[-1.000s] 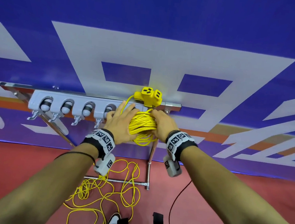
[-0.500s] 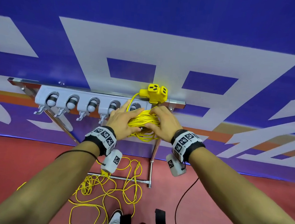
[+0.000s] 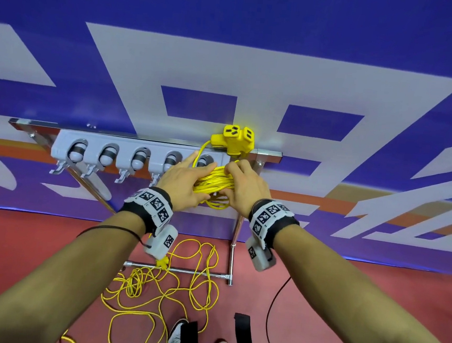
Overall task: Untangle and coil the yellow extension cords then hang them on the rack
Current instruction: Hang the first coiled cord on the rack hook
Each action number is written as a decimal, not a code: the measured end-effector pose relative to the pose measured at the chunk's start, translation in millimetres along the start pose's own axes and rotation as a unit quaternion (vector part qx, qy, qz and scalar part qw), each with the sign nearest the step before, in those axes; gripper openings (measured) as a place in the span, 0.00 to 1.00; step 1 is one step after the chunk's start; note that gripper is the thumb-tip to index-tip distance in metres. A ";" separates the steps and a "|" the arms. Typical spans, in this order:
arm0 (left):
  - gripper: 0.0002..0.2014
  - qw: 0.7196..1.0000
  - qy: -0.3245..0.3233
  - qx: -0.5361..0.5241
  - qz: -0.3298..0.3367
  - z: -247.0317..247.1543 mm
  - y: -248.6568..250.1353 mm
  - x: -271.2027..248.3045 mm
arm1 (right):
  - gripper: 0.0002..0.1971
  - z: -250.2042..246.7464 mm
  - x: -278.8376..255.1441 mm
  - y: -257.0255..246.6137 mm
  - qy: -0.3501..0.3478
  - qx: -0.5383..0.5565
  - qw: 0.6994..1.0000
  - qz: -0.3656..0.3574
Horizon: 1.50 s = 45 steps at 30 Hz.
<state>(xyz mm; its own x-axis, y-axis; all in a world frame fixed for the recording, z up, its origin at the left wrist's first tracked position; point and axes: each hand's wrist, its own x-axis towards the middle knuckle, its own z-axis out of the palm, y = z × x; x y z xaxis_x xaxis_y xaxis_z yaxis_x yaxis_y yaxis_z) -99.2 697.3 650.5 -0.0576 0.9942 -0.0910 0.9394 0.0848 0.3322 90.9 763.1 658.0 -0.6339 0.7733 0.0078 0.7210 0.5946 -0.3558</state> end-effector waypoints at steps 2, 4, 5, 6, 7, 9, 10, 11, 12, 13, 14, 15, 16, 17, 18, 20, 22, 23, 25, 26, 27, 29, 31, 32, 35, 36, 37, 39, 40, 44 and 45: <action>0.44 1.000 -0.013 0.002 -0.020 -2.2 1.1 2.5 | 0.22 3.4 1.3 -3.8 -0.004 -0.013 1.000 0.011; 0.43 0.999 -0.016 0.004 -0.038 -4.0 4.5 3.7 | 0.22 6.0 0.7 -5.3 -0.004 -0.020 1.000 0.013; 0.42 0.999 -0.015 0.004 -0.045 -4.8 7.2 3.4 | 0.21 5.7 0.2 -4.8 -0.003 -0.014 1.000 0.009; 0.42 0.999 -0.012 0.002 -0.052 -4.4 9.9 2.4 | 0.22 5.0 -0.5 -3.5 -0.004 0.001 1.000 0.004; 0.41 0.998 -0.007 0.000 -0.058 -3.9 12.2 1.5 | 0.23 3.3 -0.3 -1.7 -0.007 0.020 1.000 -0.001; 0.39 0.998 0.006 -0.002 -0.063 -2.6 16.4 0.1 | 0.26 -1.8 1.2 1.4 -0.020 0.057 0.998 0.002; 0.39 0.998 0.012 -0.002 -0.066 -2.1 18.1 -0.7 | 0.26 -3.6 2.8 2.1 -0.025 0.065 0.998 0.004; 0.39 0.997 0.015 -0.001 -0.071 -1.2 19.6 -0.8 | 0.23 -5.2 4.2 3.2 -0.025 0.067 0.997 0.006; 0.39 0.997 0.017 0.000 -0.076 0.4 20.9 -1.1 | 0.21 -5.6 5.1 3.8 -0.024 0.064 0.998 0.009; 0.39 0.997 0.021 0.003 -0.080 2.2 21.4 -1.5 | 0.19 -5.3 5.7 3.4 -0.023 0.060 0.998 0.012; 0.39 0.996 0.026 0.004 -0.083 4.7 21.4 -2.1 | 0.18 -4.4 5.9 2.1 -0.023 0.053 0.998 0.016; 0.38 0.996 0.035 0.003 -0.084 7.6 22.0 -3.0 | 0.17 -3.4 5.2 0.2 -0.024 0.039 0.999 0.018; 0.38 0.995 0.045 0.000 -0.084 10.3 22.7 -3.9 | 0.17 -2.3 4.2 -1.2 -0.024 0.021 0.999 0.017; 0.37 0.995 0.054 -0.004 -0.082 12.4 23.2 -5.2 | 0.17 -0.5 2.7 -2.3 -0.023 0.005 1.000 0.015; 0.37 0.995 0.060 -0.006 -0.077 13.4 23.5 -6.4 | 0.17 1.1 0.8 -2.9 -0.022 -0.007 1.000 0.012; 0.37 0.996 0.065 -0.008 -0.058 14.6 22.8 -8.4 | 0.17 2.9 -3.6 -3.5 -0.018 -0.009 1.000 0.007; 0.37 0.998 0.064 -0.018 -0.020 15.8 20.2 -9.9 | 0.17 1.6 -5.5 -4.6 -0.014 0.008 1.000 0.012; 0.37 0.998 0.061 -0.026 -0.004 17.2 19.6 -10.8 | 0.18 -0.8 -5.7 -4.8 -0.017 0.014 1.000 0.017; 0.39 0.998 0.052 -0.033 0.008 18.6 19.8 -12.9 | 0.18 -7.0 -5.2 -5.2 -0.033 0.016 0.999 0.028; 0.40 0.999 0.042 -0.027 0.009 18.3 20.4 -13.7 | 0.19 -10.0 -5.7 -5.3 -0.042 0.015 0.999 0.030; 0.41 0.999 0.031 -0.013 0.008 17.5 21.7 -14.2 | 0.20 -12.0 -7.5 -5.1 -0.048 0.012 0.998 0.029; 0.41 1.000 0.011 0.012 0.001 14.7 24.1 -15.9 | 0.21 -12.2 -14.0 -5.2 -0.055 0.005 0.998 0.023; 0.41 1.000 0.002 0.016 0.000 12.9 26.4 -17.4 | 0.22 -10.0 -21.3 -4.3 -0.052 -0.003 0.998 0.023; 0.41 1.000 -0.001 0.012 -0.001 12.8 27.1 -18.5 | 0.22 -9.3 -24.2 -4.2 -0.050 -0.005 0.998 0.025; 0.42 1.000 0.000 -0.016 0.005 12.7 29.1 -23.6 | 0.22 -12.4 -28.7 -6.1 -0.050 -0.007 0.998 0.029; 0.41 0.999 0.003 -0.031 0.009 12.1 29.6 -25.5 | 0.22 -14.3 -29.1 -6.8 -0.051 -0.011 0.998 0.031; 0.41 0.999 0.007 -0.049 0.011 11.4 29.6 -27.0 | 0.23 -16.4 -29.6 -7.6 -0.052 -0.015 0.998 0.034; 0.40 0.997 0.008 -0.081 0.009 9.3 28.1 -29.5 | 0.23 -19.3 -30.7 -9.3 -0.048 -0.013 0.998 0.040; 0.39 0.996 0.007 -0.090 0.008 8.8 26.6 -30.1 | 0.23 -20.0 -31.2 -9.8 -0.044 -0.011 0.998 0.040; 0.33 0.994 0.023 -0.108 0.016 7.7 21.6 -36.3 | 0.22 -21.9 -33.7 -11.9 -0.038 -0.008 0.999 0.037; 0.31 0.992 0.036 -0.116 0.024 7.2 20.4 -39.3 | 0.22 -22.9 -34.5 -13.0 -0.036 -0.008 0.999 0.035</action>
<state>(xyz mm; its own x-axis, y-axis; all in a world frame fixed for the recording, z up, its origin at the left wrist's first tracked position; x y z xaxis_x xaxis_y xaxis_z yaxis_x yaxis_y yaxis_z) -75.3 659.5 654.1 -0.0466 0.9989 -0.0060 0.8396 0.0424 0.5416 109.9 733.7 683.8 -0.5993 0.7961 -0.0837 0.7684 0.5428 -0.3389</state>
